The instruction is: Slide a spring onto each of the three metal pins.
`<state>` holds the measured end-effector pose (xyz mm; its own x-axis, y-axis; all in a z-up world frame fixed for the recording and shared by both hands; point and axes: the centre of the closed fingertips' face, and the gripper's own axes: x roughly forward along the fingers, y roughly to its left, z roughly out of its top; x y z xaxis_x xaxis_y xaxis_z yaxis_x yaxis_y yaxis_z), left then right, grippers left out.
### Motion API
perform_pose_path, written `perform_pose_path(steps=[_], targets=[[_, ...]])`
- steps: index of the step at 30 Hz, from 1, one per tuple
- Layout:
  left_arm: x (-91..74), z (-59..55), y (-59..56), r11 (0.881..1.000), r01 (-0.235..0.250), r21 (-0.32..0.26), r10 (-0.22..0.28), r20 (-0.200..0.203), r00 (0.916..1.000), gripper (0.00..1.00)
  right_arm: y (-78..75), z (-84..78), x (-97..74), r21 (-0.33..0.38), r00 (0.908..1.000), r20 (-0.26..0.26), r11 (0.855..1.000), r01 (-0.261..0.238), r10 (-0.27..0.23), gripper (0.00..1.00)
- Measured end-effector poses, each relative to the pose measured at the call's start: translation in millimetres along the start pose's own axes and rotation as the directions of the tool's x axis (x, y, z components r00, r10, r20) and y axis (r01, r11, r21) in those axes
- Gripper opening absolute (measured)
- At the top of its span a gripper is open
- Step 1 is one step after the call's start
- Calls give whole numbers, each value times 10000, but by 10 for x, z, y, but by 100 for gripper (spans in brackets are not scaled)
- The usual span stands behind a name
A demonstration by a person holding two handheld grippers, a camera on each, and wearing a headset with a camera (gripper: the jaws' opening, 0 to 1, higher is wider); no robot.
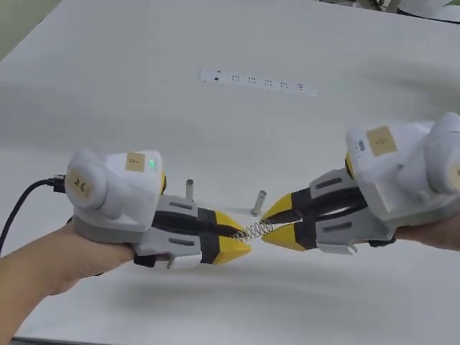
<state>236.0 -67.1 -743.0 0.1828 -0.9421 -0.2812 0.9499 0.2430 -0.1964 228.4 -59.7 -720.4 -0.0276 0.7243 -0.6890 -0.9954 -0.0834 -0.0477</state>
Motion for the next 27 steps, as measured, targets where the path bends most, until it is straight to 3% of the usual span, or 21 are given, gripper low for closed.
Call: perform_pose_path(steps=[7,17,27], targets=[[18,-29,-25,9999,12,107,-11,-152,9999,1,28,115,39,-97,9999,-1,9999,-143,143,8],[42,-48,-12,9998,51,189,-45,-279,9996,1,19,114,60,-658,9978,-639,9976,-193,151,8],[78,-83,-15,9994,165,293,-151,-443,9989,1,22,103,90,-727,9878,-1527,9964,-425,310,8]])
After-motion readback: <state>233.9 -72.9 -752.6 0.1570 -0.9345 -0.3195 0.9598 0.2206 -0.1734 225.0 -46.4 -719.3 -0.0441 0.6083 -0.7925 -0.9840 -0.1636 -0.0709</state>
